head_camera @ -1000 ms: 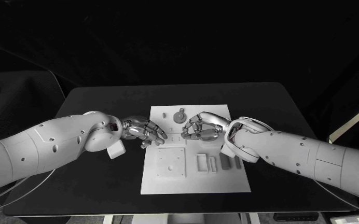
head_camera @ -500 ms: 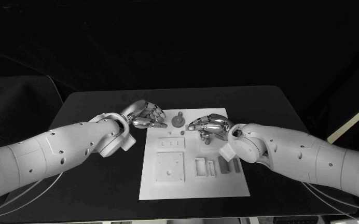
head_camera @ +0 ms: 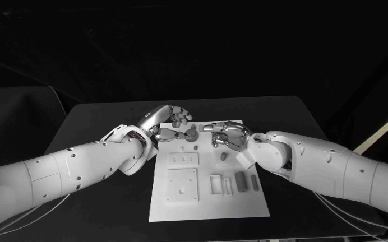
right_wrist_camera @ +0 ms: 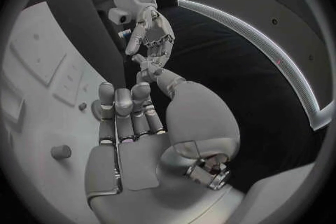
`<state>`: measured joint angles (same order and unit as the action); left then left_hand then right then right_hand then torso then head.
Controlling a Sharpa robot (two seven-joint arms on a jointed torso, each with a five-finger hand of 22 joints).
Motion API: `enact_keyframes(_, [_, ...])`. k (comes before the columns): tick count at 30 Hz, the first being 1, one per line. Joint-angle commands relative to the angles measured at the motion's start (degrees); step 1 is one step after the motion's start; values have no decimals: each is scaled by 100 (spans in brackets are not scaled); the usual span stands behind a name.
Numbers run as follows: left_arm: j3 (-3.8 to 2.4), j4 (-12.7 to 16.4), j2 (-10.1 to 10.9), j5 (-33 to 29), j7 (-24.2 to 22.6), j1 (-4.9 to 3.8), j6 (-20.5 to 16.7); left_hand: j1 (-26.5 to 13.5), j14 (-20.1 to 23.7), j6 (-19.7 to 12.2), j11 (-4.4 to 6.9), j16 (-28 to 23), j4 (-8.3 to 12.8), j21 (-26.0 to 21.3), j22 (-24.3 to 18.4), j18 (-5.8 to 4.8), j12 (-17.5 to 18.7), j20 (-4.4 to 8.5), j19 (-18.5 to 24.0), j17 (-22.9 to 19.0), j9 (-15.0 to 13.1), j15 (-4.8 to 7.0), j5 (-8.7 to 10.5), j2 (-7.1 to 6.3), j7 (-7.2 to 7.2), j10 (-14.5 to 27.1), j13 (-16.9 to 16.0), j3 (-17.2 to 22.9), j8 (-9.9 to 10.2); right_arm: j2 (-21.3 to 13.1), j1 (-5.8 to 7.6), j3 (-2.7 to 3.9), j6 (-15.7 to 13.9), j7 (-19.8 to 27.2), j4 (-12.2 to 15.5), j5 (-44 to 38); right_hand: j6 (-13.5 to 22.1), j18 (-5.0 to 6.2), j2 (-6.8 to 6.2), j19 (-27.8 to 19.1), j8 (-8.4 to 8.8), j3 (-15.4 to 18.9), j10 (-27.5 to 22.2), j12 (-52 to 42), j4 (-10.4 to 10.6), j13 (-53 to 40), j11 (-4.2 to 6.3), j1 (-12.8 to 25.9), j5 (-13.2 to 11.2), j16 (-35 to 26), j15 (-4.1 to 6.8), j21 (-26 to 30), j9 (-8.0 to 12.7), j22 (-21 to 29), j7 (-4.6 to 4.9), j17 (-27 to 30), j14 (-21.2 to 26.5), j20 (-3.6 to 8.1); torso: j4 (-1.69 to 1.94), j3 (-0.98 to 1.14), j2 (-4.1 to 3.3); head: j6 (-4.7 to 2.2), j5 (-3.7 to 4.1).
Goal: Assemble the parts on the task board
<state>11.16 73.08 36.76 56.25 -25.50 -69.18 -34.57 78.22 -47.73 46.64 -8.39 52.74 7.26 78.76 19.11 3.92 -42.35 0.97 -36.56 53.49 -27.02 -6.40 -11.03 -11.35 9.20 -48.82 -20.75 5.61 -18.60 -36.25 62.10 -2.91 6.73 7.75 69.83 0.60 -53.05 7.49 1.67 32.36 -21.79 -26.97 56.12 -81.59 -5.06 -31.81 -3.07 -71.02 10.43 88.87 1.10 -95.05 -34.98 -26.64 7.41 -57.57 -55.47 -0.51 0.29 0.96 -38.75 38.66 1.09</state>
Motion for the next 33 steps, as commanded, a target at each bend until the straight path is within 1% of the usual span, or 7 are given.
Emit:
enact_keyframes(1, [0,131,6,358,-258,-4,-272,147,-362,121,37,385,-69,182,102,62,-269,102,-501,193,0,101,22,7,21,-179,-117,-185,-9,5,-17,18,474,181,-8,236,-584,41,43,46,-176,-26,18,28,7,7,-14,22,18,-31,8,-646,-85,2,38,6,-28,-7,-3,9,-1,-27,8])
enact_keyframes(3, [0,218,14,358,-264,-3,-268,162,-406,135,44,502,-91,256,135,92,-352,131,-647,260,8,123,26,6,22,-205,-154,-230,5,2,-18,21,502,186,-10,236,-583,41,47,46,-175,-27,18,29,8,8,-15,25,18,-32,8,-645,-84,2,38,7,-28,-8,-2,5,-2,-51,7])
enact_keyframes(4, [0,255,18,351,-262,-3,-263,196,-533,145,80,881,-136,481,237,166,-669,209,-981,482,37,200,22,5,21,-299,-305,-328,51,2,-19,23,511,188,-7,236,-583,41,48,46,-174,-27,18,30,8,8,-15,26,18,-33,8,-645,-84,2,38,7,-28,-8,-1,4,-3,-53,8])
enact_keyframes(10, [-2,330,-4,180,-340,-1,-338,250,-647,179,132,1349,-210,776,368,255,-1113,293,-1319,749,71,296,17,21,25,-378,-518,-366,76,16,-21,25,629,169,7,233,-581,41,53,46,-172,-28,18,32,9,10,-15,31,18,-34,8,-644,-83,3,38,8,-27,-8,-4,2,0,-75,8])
enact_keyframes(13, [-3,352,-15,34,-351,-1,-392,327,-748,289,185,1671,-288,1030,479,337,-1457,349,-1559,909,77,381,8,77,14,-465,-675,-263,48,20,-27,26,639,132,7,232,-580,41,54,46,-172,-28,18,33,9,10,-15,33,18,-35,9,-643,-83,3,38,9,-27,-8,-3,2,-1,-84,9])
enact_keyframes(19, [-4,372,-28,-160,-348,-1,-402,407,-838,365,224,1838,-376,1173,540,386,-1641,372,-1680,976,77,440,11,143,10,-546,-753,-65,29,16,-29,27,681,121,9,230,-579,41,59,46,-170,-30,17,35,9,11,-15,37,18,-37,9,-642,-82,4,39,10,-27,-8,4,5,3,-90,-3])
enact_keyframes(33, [-5,380,-42,-188,-272,0,-138,436,-911,535,266,1985,-616,1322,601,439,-1787,382,-1760,1018,61,499,15,312,-4,-597,-798,340,-22,-26,-42,30,842,129,66,141,-577,41,68,46,-167,-32,17,39,9,14,-15,44,18,-40,9,-640,-81,5,39,11,-26,-7,0,7,1,-81,-5])
